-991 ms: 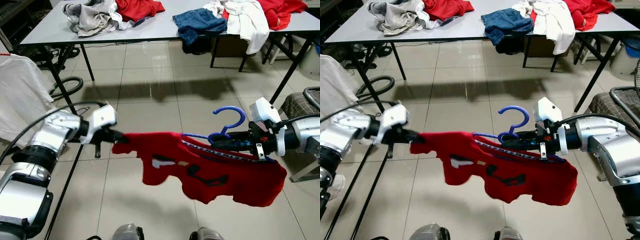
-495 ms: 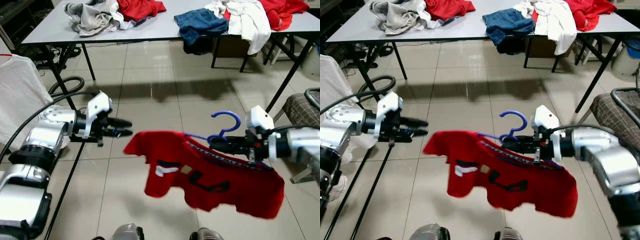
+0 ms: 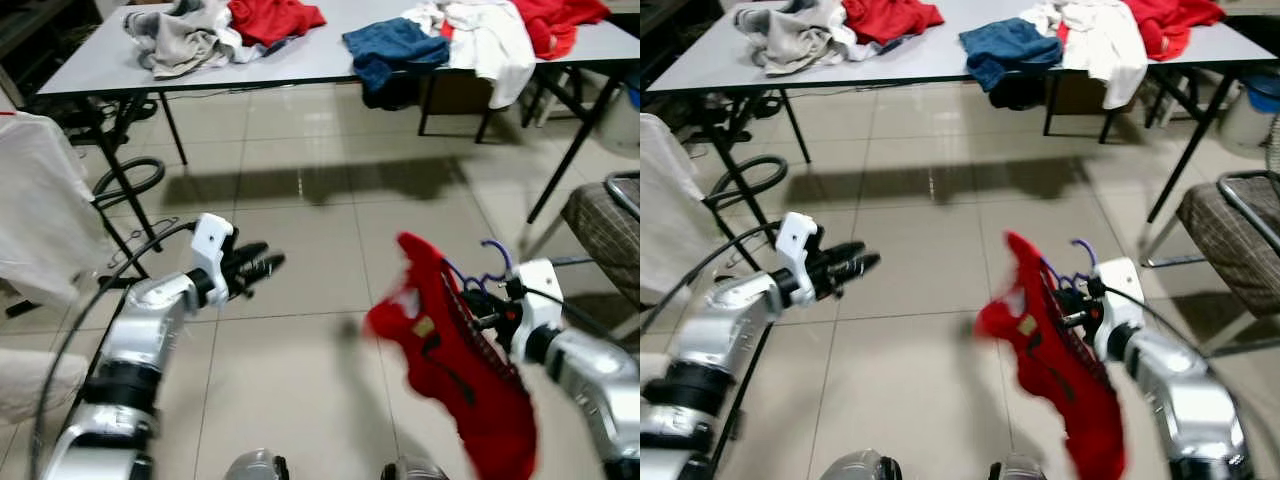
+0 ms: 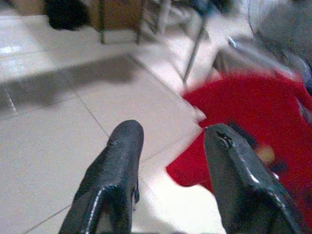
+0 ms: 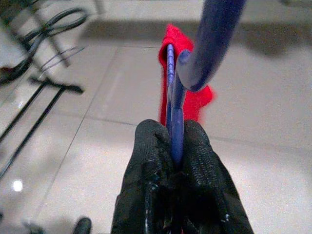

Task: Hang hanger

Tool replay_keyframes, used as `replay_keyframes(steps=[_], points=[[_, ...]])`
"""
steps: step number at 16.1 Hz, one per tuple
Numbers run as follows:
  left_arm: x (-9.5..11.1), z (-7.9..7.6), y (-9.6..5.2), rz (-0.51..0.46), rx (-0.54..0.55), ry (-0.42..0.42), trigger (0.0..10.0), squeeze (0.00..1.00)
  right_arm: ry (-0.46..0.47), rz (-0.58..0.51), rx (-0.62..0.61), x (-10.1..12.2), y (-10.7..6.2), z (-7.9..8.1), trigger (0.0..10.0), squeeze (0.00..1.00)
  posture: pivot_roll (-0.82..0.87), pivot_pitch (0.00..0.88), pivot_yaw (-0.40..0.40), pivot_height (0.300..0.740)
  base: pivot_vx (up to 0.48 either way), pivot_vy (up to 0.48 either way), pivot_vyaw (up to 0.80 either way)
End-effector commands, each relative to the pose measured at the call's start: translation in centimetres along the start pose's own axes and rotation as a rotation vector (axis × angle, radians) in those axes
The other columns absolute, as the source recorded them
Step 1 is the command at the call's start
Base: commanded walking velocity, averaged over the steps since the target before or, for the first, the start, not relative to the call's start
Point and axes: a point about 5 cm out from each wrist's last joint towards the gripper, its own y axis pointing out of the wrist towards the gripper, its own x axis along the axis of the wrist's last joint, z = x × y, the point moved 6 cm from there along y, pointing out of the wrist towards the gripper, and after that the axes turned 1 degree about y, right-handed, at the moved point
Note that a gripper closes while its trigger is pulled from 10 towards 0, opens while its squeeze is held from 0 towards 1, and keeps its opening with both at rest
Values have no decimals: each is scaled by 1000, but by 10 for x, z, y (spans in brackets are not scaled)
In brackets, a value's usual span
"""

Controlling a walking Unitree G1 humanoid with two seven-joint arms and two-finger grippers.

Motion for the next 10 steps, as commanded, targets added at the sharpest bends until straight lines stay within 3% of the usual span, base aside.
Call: replay_keyframes(steps=[1, 3, 4, 5, 6, 7, 8, 9, 10], points=[[12, 11, -6, -60, 81, -39, 10000, 0, 7, -49, -25, 9, -2, 2, 10000, 0, -148, 0, 100, 740, 0, 0, 0], [-8, -1, -8, -10, 146, -48, 10000, 0, 24, -166, -184, 17, -1, -4, 10000, 0, -119, 0, 87, 740, 0, 0, 0], [-13, -4, -7, 5, 148, -43, 10000, 0, 67, -168, -225, 16, 0, -4, 10000, 0, -115, 0, 73, 740, 0, 0, 0], [-11, -7, -6, -15, 158, -18, 10000, 0, 154, -201, -168, 17, 2, 6, 10000, 0, -110, 0, 66, 740, 0, 0, 0], [-10, -7, -6, -25, 169, -15, 10000, 0, 181, -210, -153, 17, 2, 10, 10000, 0, -112, 0, 68, 740, 0, 0, 0], [-4, -5, -5, -58, 223, 27, 10000, 0, 180, -255, -366, 15, -6, -15, 10000, 0, -128, 0, 81, 740, 0, 0, 0], [-4, -5, -5, -69, 230, 27, 10000, 0, 185, -235, -402, 10, -7, -19, 10000, 0, -128, 0, 81, 740, 0, 0, 0], [-4, -4, -7, -69, 262, 36, 10000, 0, 228, -205, -348, 0, -5, -13, 10000, 0, -129, 0, 76, 740, 0, 0, 0], [-1, -10, -6, -80, 257, 37, 10000, 0, 182, -185, -332, -5, -7, -10, 10000, 0, -117, 0, 66, 740, 255, 0, 0]])
